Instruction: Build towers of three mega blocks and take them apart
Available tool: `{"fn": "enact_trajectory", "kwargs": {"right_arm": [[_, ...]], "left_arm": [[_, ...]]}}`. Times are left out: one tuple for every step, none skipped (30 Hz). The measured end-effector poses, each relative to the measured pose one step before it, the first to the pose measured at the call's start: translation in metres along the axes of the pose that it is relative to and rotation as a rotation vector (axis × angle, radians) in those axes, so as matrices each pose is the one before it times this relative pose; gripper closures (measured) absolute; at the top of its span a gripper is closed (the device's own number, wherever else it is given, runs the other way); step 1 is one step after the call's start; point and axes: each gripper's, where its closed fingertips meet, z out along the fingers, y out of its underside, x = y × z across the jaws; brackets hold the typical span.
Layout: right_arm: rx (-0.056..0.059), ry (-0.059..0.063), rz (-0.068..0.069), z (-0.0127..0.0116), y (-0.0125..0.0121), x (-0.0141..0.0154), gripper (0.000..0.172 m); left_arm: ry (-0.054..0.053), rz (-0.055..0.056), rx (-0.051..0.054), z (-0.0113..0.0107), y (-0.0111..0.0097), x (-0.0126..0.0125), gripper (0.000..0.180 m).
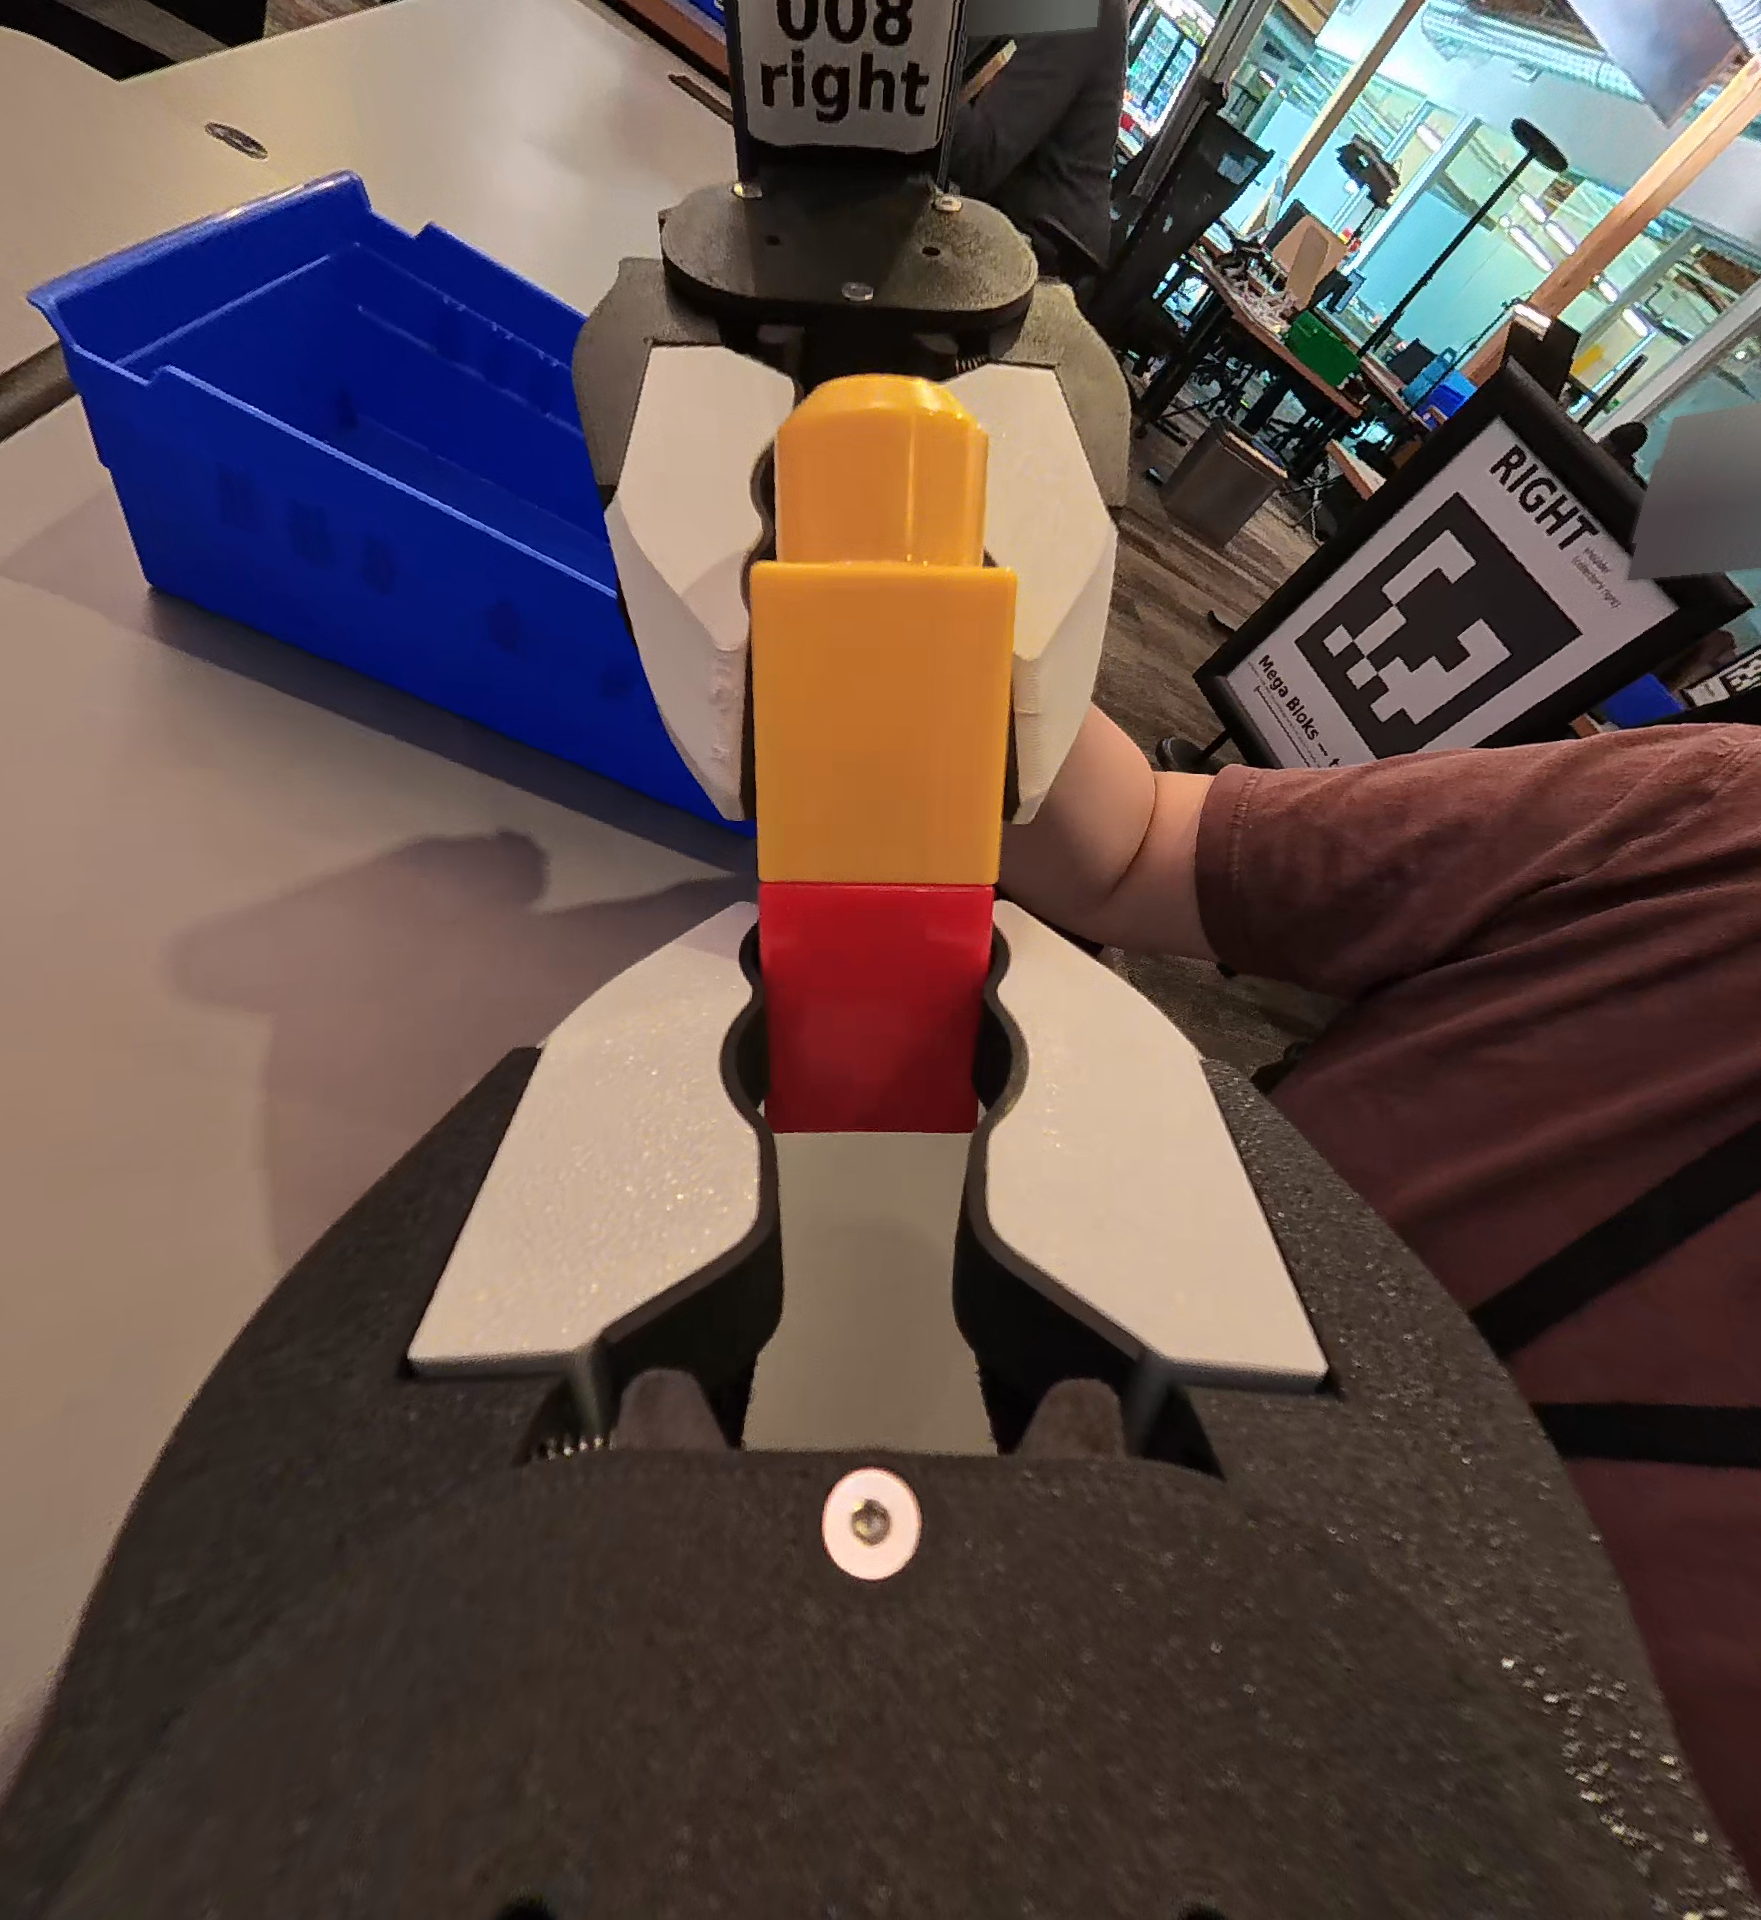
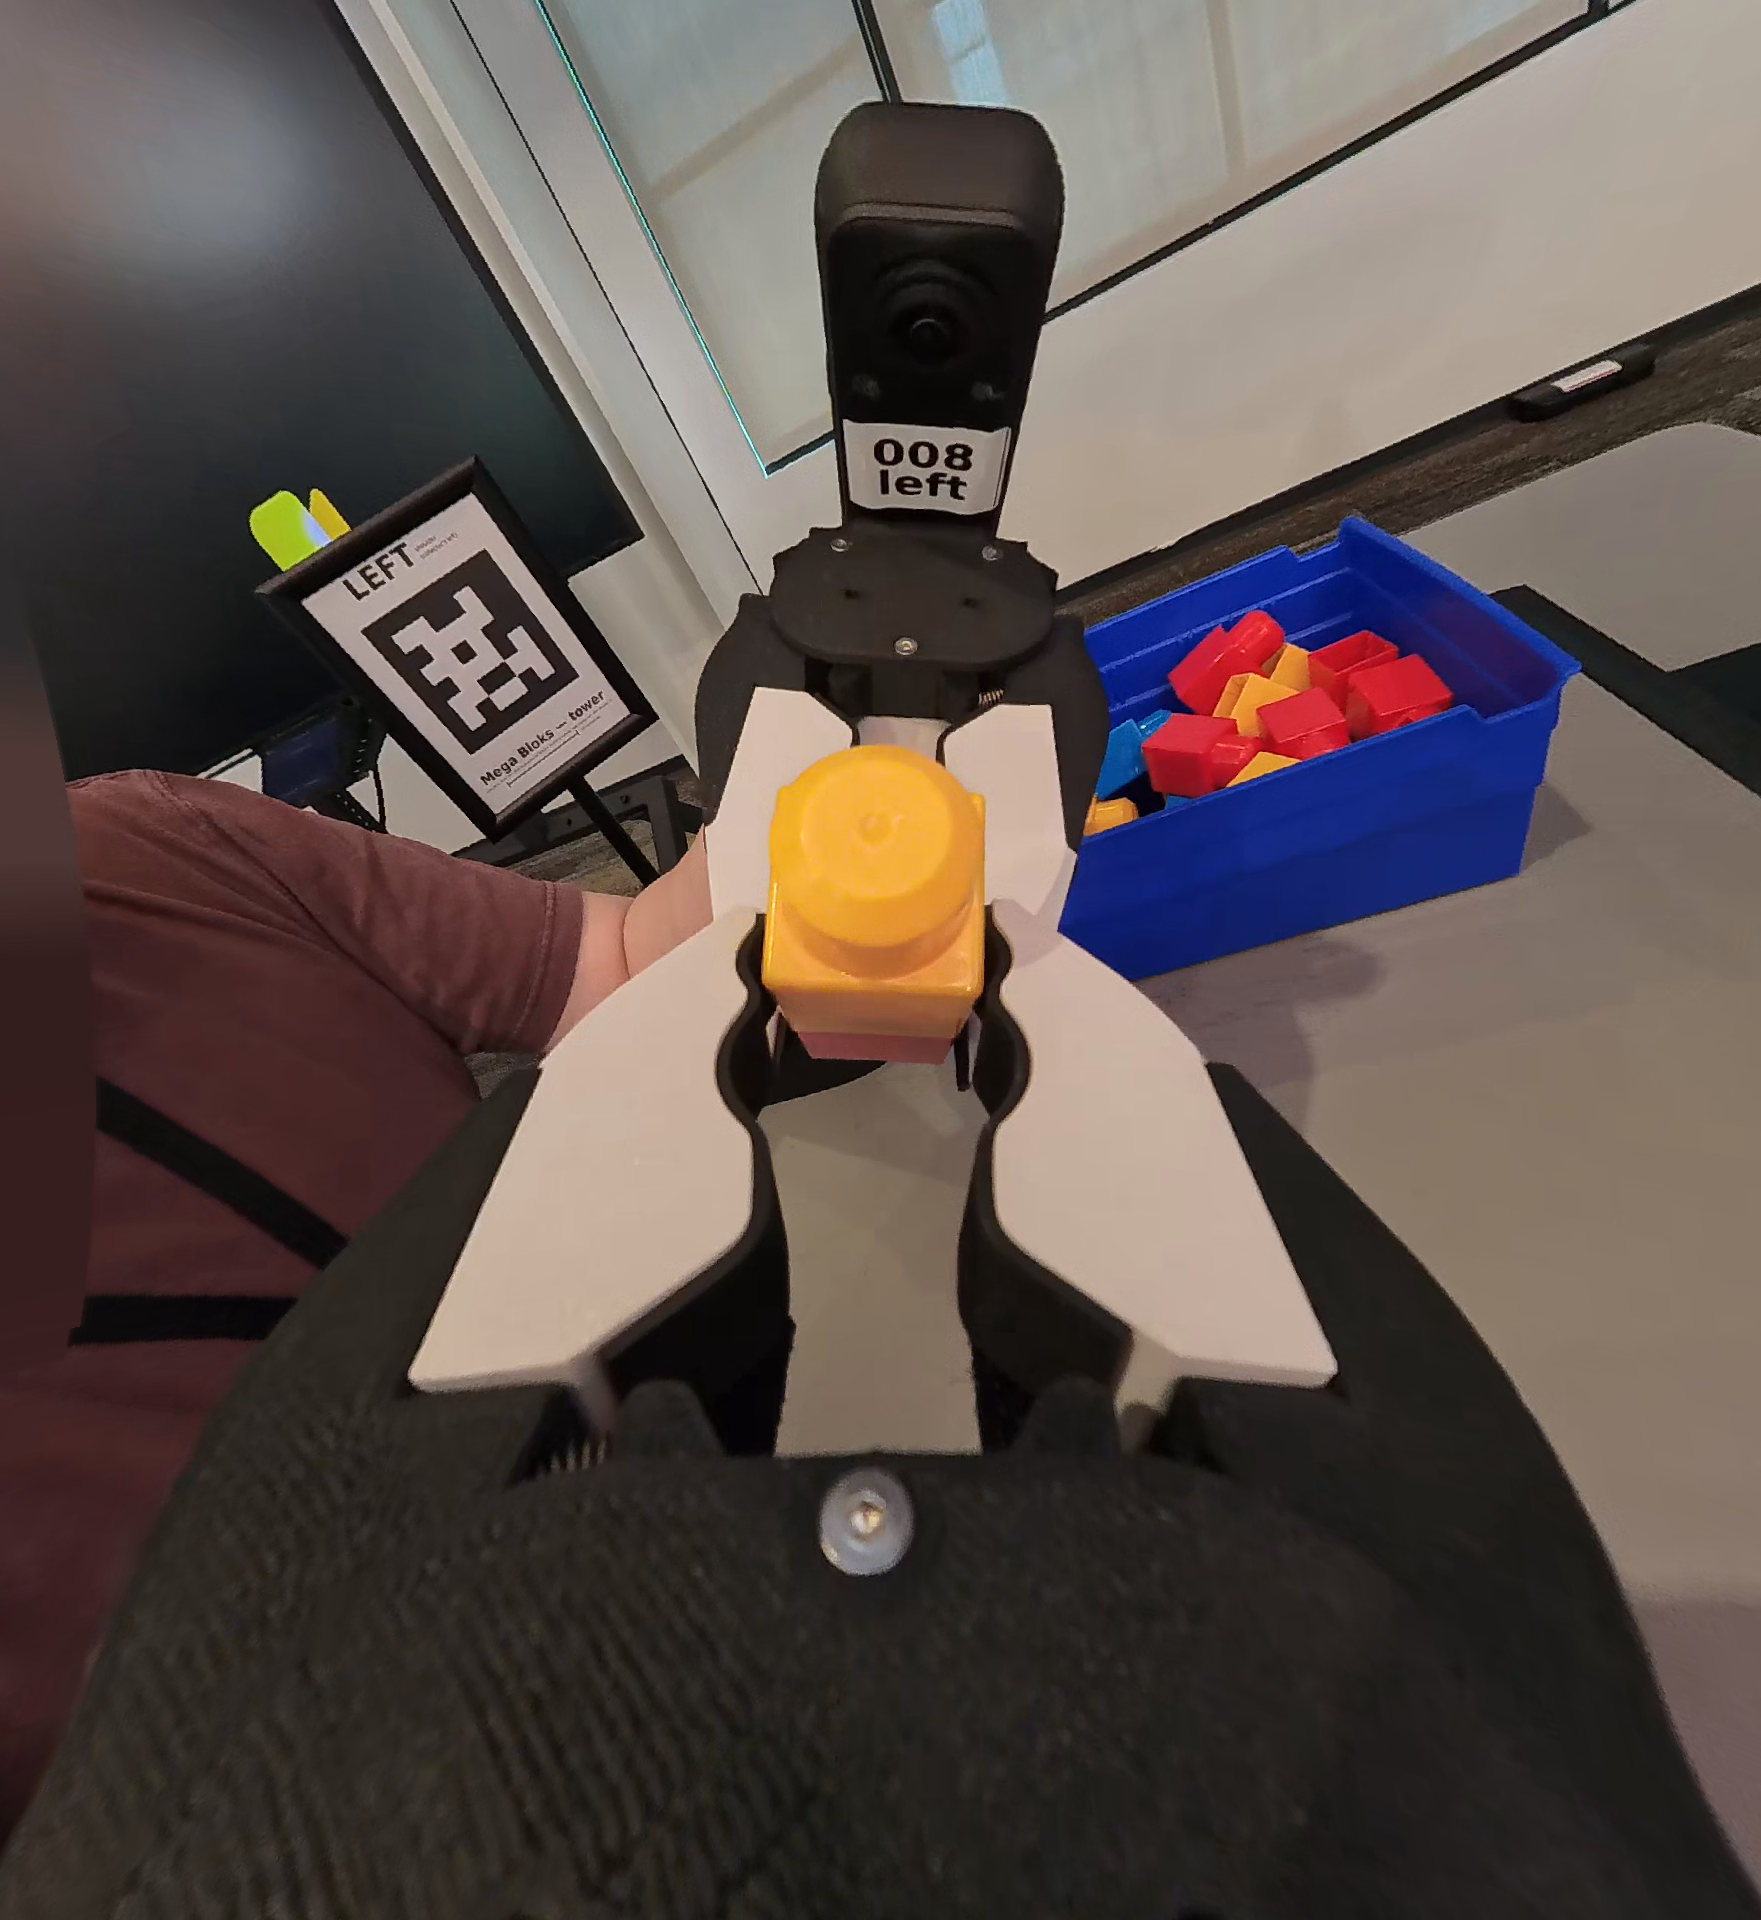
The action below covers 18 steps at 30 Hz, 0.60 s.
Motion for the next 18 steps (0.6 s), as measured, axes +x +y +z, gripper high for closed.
{"fn": "enact_trajectory", "kwargs": {"right_arm": [[0.0009,0.0023,-0.0003,0.00008,-0.00016,0.00019,0.134],[0.0093,0.0038,0.0018,-0.00018,-0.00153,0.00053,0.134],[0.0268,0.0022,0.0028,-0.00050,-0.00430,0.00016,0.134],[0.0402,-0.0024,0.0017,-0.00080,-0.00619,-0.00052,0.134],[0.0298,-0.0020,0.0010,-0.00089,-0.00464,-0.00047,0.134],[0.0087,0.0111,0.0024,-0.00116,-0.00180,0.00152,0.135],[0.0003,0.0280,-0.0007,-0.00123,-0.00054,0.00428,0.129],[0.0049,0.0212,-0.0074,-0.00100,-0.00070,0.00319,0.119],[0.0083,-0.0062,-0.0074,-0.00013,-0.00085,-0.00077,0.121],[0.0067,-0.0233,-0.0010,0.00092,-0.00043,-0.00322,0.128],[0.0009,-0.0204,0.0066,0.00185,0.00060,-0.00273,0.134],[-0.0054,-0.0099,0.0082,0.00206,0.00151,-0.00113,0.134],[-0.0034,0.0001,0.0014,0.00151,0.00098,0.00004,0.134],[0.0025,0.0076,-0.0042,0.00051,-0.00018,0.00075,0.135],[0.0026,0.0041,-0.0006,0.00028,-0.00035,0.00014,0.135],[-0.0006,-0.0003,0.0023,0.00032,0.00000,-0.00049,0.135],[0.0004,0.0010,-0.0011,0.00023,-0.00003,-0.00030,0.135],[0.0021,0.0017,-0.0018,0.00012,-0.00033,-0.00003,0.135]], "left_arm": [[-0.0016,0.0005,-0.0001,-0.00026,-0.00010,-0.00018,0.145],[-0.0013,0.0007,0.0075,-0.00042,-0.00108,-0.00039,0.145],[0.0049,-0.0009,0.0238,-0.00074,-0.00338,0.00017,0.145],[0.0076,0.0017,0.0439,-0.00129,-0.00638,0.00062,0.145],[0.0070,0.0039,0.0488,-0.00148,-0.00713,0.00070,0.145],[-0.0008,0.0029,0.0451,-0.00195,-0.00670,-0.00022,0.145],[-0.0022,0.0026,0.0326,-0.00222,-0.00492,-0.00020,0.145],[-0.0009,-0.0014,0.0131,-0.00184,-0.00224,-0.00009,0.145],[-0.0083,0.0001,-0.0106,-0.00105,0.00130,-0.00130,0.145],[-0.0058,0.0026,-0.0108,-0.00040,0.00146,-0.00071,0.145],[0.0000,0.0042,0.0035,0.00025,-0.00044,0.00038,0.145],[0.0050,0.0011,0.0007,0.00095,-0.00021,0.00129,0.145],[-0.0048,0.0027,-0.0075,0.00080,0.00091,-0.00030,0.145],[-0.0104,0.0072,-0.0025,-0.00008,0.00028,-0.00125,0.145],[-0.0002,0.0013,0.0019,-0.00040,-0.00047,-0.00007,0.145],[0.0073,-0.0052,-0.0015,-0.00036,-0.00002,0.00084,0.145],[0.0030,-0.0023,0.0003,-0.00037,-0.00005,0.00041,0.145],[-0.0028,0.0027,-0.0001,0.00013,-0.00003,-0.00017,0.145]]}}
